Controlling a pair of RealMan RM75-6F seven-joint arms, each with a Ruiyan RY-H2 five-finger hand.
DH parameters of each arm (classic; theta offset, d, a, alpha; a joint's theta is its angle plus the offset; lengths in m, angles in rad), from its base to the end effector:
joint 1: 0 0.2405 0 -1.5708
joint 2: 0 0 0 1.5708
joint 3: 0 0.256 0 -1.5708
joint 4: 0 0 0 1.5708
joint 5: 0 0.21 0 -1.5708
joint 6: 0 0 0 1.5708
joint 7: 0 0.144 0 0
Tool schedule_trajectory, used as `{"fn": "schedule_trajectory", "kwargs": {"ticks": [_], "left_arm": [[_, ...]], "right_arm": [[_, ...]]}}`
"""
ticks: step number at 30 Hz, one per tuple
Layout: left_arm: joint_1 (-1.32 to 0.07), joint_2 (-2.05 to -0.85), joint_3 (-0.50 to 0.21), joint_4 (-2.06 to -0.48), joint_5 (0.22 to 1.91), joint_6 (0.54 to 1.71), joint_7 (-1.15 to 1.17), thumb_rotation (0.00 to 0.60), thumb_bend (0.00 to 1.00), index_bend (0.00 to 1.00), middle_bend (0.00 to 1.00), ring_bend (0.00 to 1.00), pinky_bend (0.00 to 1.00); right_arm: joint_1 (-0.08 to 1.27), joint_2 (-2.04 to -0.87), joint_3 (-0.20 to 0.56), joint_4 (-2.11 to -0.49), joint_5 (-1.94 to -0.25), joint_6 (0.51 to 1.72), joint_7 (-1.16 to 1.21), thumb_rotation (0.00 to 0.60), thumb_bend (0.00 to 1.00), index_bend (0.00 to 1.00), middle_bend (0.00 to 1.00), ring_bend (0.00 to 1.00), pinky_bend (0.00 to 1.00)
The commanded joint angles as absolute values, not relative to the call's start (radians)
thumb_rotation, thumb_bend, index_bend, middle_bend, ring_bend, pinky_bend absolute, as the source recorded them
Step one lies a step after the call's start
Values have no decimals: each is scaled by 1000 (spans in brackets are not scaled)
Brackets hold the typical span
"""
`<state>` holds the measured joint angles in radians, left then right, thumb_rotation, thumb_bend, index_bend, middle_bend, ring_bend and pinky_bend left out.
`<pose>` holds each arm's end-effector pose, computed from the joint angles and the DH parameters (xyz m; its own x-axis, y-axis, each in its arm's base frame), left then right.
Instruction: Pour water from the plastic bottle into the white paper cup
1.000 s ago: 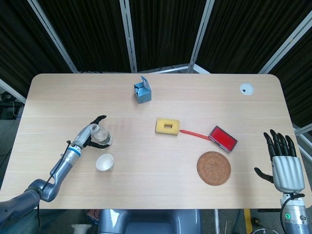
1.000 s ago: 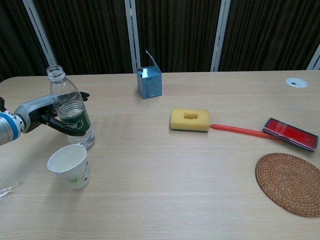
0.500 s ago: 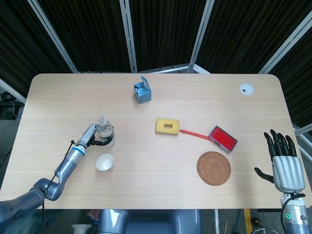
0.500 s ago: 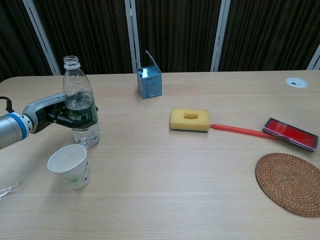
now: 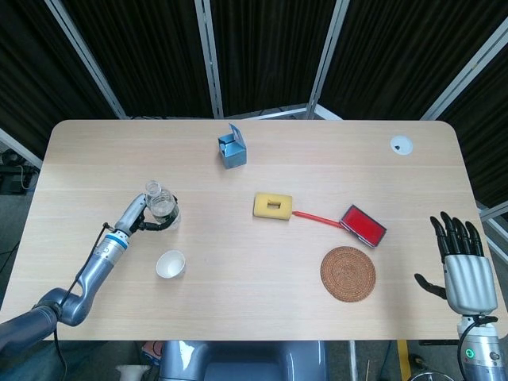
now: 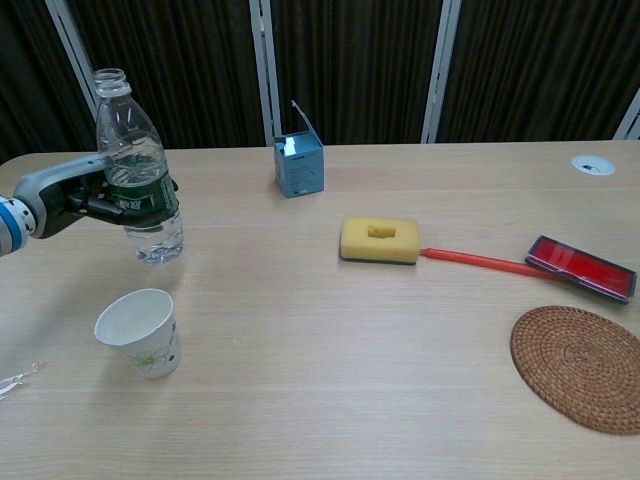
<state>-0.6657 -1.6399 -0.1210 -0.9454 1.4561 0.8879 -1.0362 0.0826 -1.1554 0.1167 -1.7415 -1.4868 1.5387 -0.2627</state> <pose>-0.2495 0.3723 -0.0108 -0.3598 0.4321 0.8269 0.9155 -0.0076 0.4023 -0.2758 -0.1907 0.1551 0.4752 0.1031 0.8738 -0.8790 0.0105 0.4768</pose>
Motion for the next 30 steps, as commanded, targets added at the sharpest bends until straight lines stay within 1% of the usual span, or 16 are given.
{"fn": "schedule_trajectory", "kwargs": {"ticks": [1, 5, 8, 13, 16, 22, 30], "left_arm": [[-663, -1593, -119, -982, 1470, 908, -1024, 600, 563, 641, 535, 359, 377], [-670, -1513, -103, -1033, 1492, 900, -982, 600, 563, 641, 535, 358, 377], [-670, -1437, -78, -1063, 1514, 893, -918, 600, 563, 641, 534, 359, 377], [-651, -1347, -36, -1078, 1537, 893, -844, 600, 563, 639, 534, 358, 377], [-641, -1314, -5, -1069, 1561, 895, -797, 600, 562, 640, 534, 359, 377], [-624, -1294, 42, -1045, 1589, 898, -734, 600, 562, 641, 534, 358, 380], [-615, -1343, 88, -984, 1638, 913, -579, 600, 568, 646, 541, 362, 386]], "right_arm": [[82, -1154, 115, -1744, -1490, 1541, -261, 600, 0, 0, 0, 0, 0], [81, -1152, 112, -1747, -1497, 1542, -261, 600, 0, 0, 0, 0, 0], [79, -1151, 109, -1749, -1505, 1547, -262, 600, 0, 0, 0, 0, 0], [75, -1151, 103, -1755, -1513, 1554, -269, 600, 0, 0, 0, 0, 0], [72, -1152, 98, -1761, -1520, 1557, -274, 600, 0, 0, 0, 0, 0], [70, -1156, 92, -1770, -1532, 1562, -287, 600, 0, 0, 0, 0, 0], [71, -1157, 93, -1774, -1532, 1561, -293, 600, 0, 0, 0, 0, 0]]}}
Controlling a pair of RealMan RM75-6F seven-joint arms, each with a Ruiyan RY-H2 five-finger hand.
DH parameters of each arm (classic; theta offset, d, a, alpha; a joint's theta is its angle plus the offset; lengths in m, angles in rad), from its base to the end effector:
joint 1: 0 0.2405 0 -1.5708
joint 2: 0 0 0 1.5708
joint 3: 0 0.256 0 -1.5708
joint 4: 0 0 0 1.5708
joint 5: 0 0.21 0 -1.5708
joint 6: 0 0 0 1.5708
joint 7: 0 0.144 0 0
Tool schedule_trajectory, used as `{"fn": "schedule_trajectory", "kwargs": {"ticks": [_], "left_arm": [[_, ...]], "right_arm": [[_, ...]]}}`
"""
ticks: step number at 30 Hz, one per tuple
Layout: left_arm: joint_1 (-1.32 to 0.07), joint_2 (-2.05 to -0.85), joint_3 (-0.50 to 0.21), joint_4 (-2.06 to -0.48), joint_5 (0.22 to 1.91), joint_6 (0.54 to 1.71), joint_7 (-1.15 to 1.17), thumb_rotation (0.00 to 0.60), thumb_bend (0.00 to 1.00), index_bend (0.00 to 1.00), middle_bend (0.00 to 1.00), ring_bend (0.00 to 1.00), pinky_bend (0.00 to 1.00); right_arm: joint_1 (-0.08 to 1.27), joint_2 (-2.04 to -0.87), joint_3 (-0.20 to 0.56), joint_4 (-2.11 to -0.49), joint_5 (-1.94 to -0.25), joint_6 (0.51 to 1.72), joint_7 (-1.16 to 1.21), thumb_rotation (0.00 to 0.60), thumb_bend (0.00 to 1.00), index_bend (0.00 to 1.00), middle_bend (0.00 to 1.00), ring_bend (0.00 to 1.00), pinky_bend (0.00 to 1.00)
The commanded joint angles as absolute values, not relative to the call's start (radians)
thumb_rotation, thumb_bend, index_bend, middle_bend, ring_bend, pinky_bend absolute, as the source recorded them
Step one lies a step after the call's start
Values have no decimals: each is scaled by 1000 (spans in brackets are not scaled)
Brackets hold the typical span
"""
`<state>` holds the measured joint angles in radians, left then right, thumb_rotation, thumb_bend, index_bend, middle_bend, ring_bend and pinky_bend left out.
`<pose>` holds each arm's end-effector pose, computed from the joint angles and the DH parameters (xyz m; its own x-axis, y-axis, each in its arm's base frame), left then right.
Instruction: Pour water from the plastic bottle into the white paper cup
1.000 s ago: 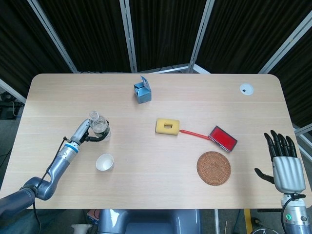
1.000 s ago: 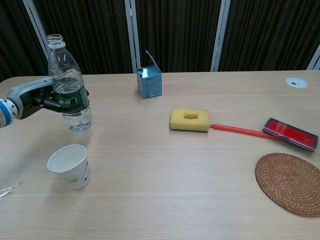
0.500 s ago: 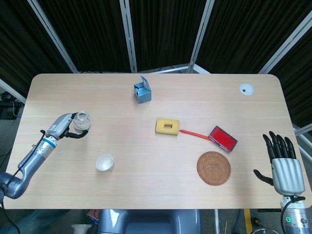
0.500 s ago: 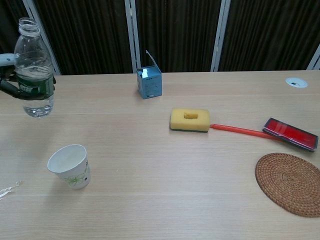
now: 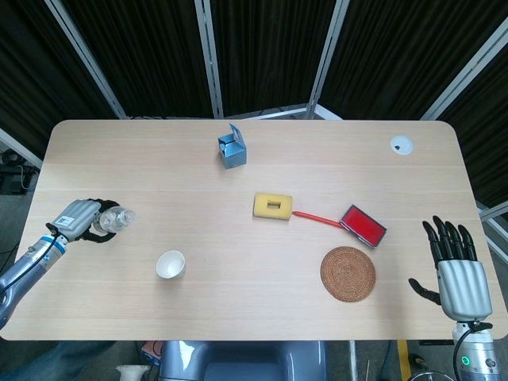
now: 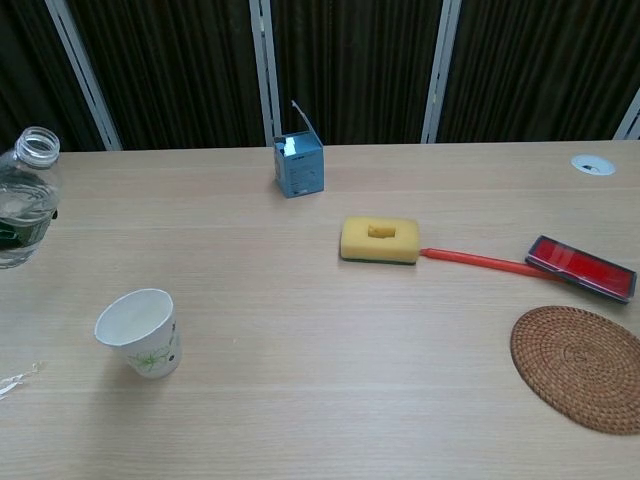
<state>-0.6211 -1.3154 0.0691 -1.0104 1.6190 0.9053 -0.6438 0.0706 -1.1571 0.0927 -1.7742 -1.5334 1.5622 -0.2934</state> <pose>-0.3215 0.3471 0.0894 0.3808 0.4393 0.8136 0.9213 -0.2553 -0.2933 -0.2659 -0.1817 0.1510 0.4748 0.1070 0.8736 -0.8774 -0.0205 0.4794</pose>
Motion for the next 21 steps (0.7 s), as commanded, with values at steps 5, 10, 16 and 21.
{"fn": "schedule_trajectory", "kwargs": {"ticks": [5, 10, 16, 21], "left_arm": [[-620, -1378, 95, -966, 1640, 899, -512, 600, 568, 651, 545, 364, 387], [-635, -1398, 97, -969, 1647, 889, -445, 600, 572, 656, 549, 369, 392], [-652, -1410, 98, -975, 1640, 853, -357, 600, 570, 658, 550, 371, 400], [-662, -1410, 97, -977, 1639, 847, -296, 600, 570, 658, 550, 371, 399]], "right_arm": [[71, -1155, 94, -1775, -1526, 1558, -294, 600, 0, 0, 0, 0, 0], [71, -1154, 98, -1775, -1519, 1558, -291, 600, 0, 0, 0, 0, 0], [69, -1152, 101, -1773, -1511, 1559, -293, 600, 0, 0, 0, 0, 0], [68, -1150, 104, -1772, -1506, 1561, -291, 600, 0, 0, 0, 0, 0]]}}
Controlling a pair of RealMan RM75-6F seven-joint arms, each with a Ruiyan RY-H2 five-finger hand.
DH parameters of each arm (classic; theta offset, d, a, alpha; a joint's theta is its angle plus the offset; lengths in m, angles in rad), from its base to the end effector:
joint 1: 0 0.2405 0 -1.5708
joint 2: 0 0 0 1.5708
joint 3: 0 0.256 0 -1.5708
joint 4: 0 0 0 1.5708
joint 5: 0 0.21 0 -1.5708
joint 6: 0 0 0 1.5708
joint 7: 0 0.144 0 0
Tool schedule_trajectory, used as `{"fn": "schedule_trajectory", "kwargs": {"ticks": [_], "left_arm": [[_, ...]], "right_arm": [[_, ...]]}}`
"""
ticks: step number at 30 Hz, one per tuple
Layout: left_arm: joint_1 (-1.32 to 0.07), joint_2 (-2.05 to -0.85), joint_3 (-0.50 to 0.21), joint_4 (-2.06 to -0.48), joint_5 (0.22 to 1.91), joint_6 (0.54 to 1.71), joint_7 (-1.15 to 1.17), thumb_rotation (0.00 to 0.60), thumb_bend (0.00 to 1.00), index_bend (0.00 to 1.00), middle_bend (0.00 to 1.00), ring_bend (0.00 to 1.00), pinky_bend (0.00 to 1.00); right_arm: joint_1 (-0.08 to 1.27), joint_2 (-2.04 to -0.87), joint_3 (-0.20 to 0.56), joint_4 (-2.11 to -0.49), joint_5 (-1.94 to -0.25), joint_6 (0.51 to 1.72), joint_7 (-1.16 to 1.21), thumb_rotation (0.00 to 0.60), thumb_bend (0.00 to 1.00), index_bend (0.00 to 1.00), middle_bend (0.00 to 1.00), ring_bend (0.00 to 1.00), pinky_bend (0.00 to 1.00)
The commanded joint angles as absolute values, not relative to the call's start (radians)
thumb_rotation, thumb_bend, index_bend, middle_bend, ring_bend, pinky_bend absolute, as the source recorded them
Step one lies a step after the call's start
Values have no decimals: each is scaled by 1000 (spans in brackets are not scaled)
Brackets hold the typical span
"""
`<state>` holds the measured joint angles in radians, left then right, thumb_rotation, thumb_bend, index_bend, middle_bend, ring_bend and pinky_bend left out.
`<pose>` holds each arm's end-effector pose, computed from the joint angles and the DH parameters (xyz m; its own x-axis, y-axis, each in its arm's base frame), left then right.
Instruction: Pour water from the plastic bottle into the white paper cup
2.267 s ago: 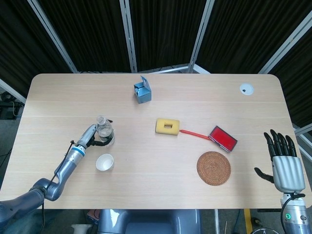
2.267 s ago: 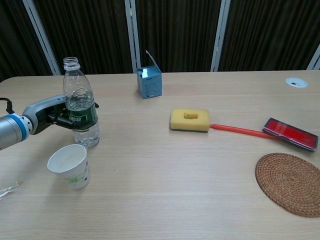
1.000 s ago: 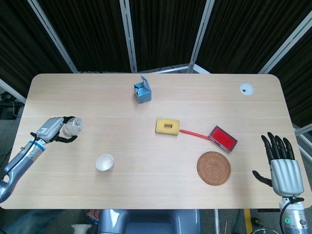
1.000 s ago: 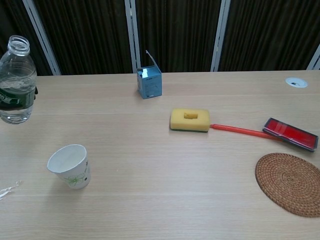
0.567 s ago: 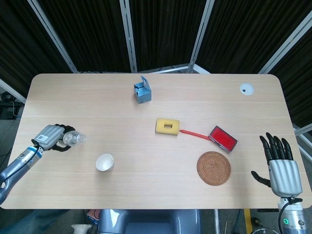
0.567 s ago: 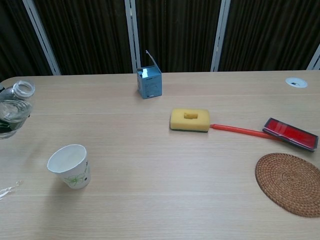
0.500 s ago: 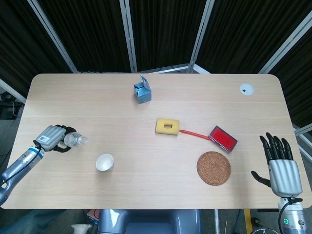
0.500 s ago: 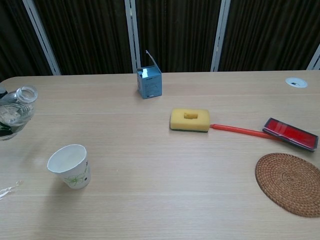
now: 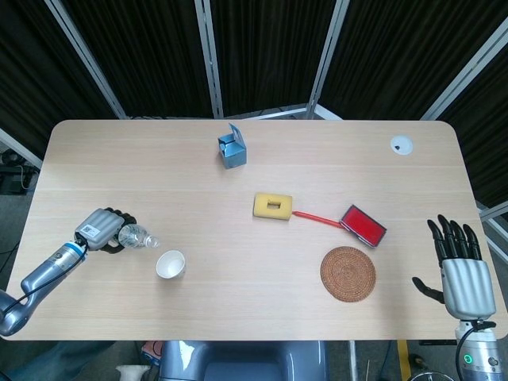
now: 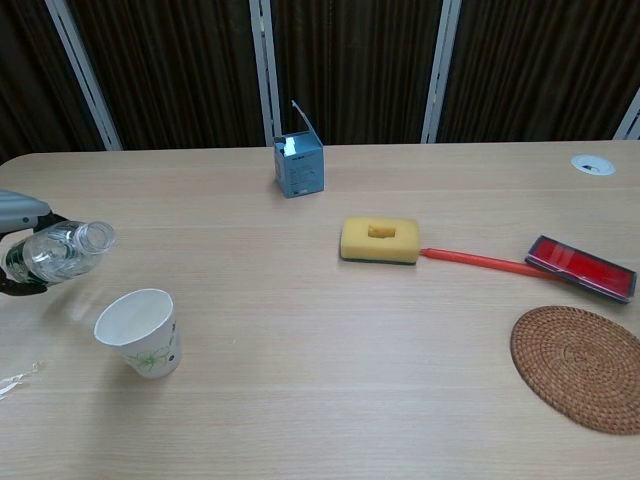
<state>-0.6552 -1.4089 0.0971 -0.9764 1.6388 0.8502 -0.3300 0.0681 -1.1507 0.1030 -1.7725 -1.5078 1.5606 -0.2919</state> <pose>-0.3129 0.3446 0.0457 0.6515 0.4000 0.6447 0.7542 -0.4334 -0.4933 -0.2701 -0.1832 0.1549 0.4801 0.1076 0.8706 -0.8760 0.0068 0.4822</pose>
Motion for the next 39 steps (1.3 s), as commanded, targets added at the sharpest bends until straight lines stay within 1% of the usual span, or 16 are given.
{"fn": "schedule_trajectory", "kwargs": {"ticks": [1, 9, 15, 31, 39], "left_arm": [[-664, -1410, 97, -974, 1643, 850, -271, 600, 571, 658, 550, 371, 399], [-671, -1406, 85, -1008, 1632, 857, -93, 600, 570, 659, 550, 371, 399], [-669, -1406, 77, -1026, 1622, 872, -5, 600, 571, 659, 550, 371, 399], [-666, -1411, 85, -999, 1639, 925, 100, 600, 570, 662, 551, 371, 399], [-662, -1426, 95, -964, 1654, 946, 105, 600, 574, 663, 552, 374, 402]], "right_arm": [[68, -1150, 104, -1772, -1504, 1560, -290, 600, 0, 0, 0, 0, 0], [69, -1151, 106, -1771, -1499, 1556, -291, 600, 0, 0, 0, 0, 0], [68, -1147, 108, -1773, -1497, 1558, -285, 600, 0, 0, 0, 0, 0], [67, -1145, 108, -1776, -1495, 1558, -285, 600, 0, 0, 0, 0, 0], [68, -1144, 109, -1775, -1491, 1555, -284, 600, 0, 0, 0, 0, 0]]}}
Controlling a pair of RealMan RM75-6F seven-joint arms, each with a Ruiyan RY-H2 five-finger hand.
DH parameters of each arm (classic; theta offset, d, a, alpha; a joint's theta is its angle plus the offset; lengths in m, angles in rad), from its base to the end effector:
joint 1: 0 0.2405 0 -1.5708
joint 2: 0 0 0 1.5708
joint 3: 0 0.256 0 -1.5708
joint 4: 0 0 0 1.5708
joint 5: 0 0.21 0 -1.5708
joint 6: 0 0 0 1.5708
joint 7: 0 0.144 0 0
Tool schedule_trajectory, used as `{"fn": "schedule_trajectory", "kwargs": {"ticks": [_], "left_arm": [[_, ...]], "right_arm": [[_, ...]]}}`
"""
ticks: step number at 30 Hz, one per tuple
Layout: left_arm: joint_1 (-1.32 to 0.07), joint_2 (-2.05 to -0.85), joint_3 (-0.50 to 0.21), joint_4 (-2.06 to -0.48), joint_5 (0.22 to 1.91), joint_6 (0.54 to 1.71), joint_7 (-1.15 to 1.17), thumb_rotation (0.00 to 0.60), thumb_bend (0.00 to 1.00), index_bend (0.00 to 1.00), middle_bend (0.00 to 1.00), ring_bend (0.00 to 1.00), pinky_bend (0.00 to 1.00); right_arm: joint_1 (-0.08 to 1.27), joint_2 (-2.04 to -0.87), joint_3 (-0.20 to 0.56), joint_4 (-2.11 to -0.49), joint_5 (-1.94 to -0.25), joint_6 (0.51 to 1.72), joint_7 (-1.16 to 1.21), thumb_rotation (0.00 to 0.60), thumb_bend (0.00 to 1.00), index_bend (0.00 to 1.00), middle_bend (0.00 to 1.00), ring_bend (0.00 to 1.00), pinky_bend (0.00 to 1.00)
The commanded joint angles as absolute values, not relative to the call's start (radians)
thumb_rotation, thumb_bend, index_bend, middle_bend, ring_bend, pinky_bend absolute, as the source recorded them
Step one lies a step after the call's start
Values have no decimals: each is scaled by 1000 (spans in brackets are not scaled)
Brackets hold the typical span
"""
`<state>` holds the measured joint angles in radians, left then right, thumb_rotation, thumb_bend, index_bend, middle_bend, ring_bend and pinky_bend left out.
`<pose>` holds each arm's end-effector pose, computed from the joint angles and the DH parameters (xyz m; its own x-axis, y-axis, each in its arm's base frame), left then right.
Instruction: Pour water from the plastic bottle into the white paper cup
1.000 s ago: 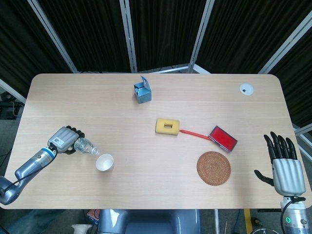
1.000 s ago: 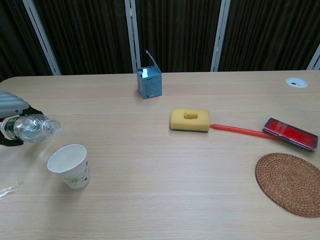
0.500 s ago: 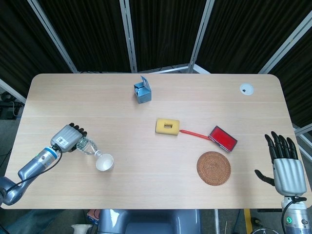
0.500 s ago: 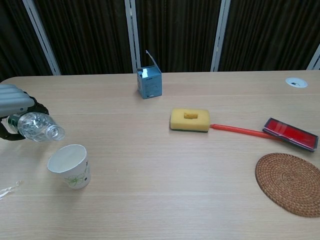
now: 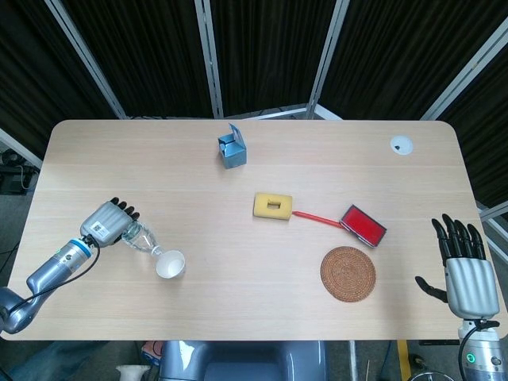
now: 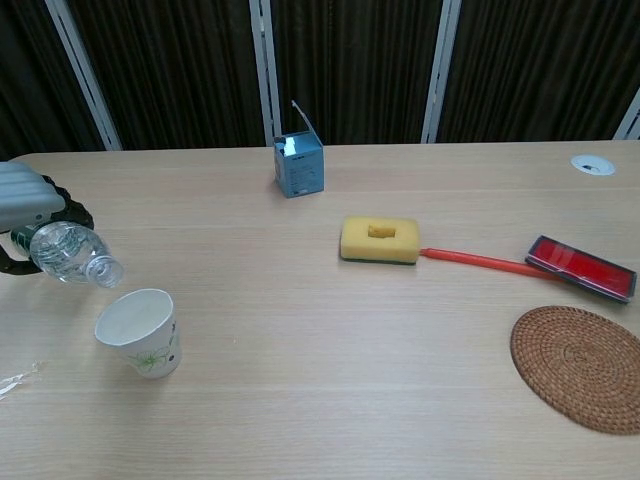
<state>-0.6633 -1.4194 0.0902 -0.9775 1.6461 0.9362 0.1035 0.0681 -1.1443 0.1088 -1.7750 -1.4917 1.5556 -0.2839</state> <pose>-0.2962 0.3490 0.0467 0.8947 0.1007 0.4351 0.4115 -0.5643 -0.7157 -0.2721 -0.1844 0.1573 0.4761 0.1044 0.8732 -0.8788 0.0201 0.4767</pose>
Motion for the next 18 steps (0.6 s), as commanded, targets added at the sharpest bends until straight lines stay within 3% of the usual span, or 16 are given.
{"fn": "schedule_trajectory", "kwargs": {"ticks": [1, 18], "left_arm": [[-662, -1428, 96, -961, 1655, 948, 102, 600, 574, 663, 552, 374, 402], [-668, -1437, 102, -962, 1669, 973, 141, 600, 574, 662, 552, 374, 402]], "right_arm": [[69, -1144, 109, -1775, -1491, 1555, -284, 600, 0, 0, 0, 0, 0], [68, -1141, 110, -1776, -1489, 1555, -279, 600, 0, 0, 0, 0, 0]]}}
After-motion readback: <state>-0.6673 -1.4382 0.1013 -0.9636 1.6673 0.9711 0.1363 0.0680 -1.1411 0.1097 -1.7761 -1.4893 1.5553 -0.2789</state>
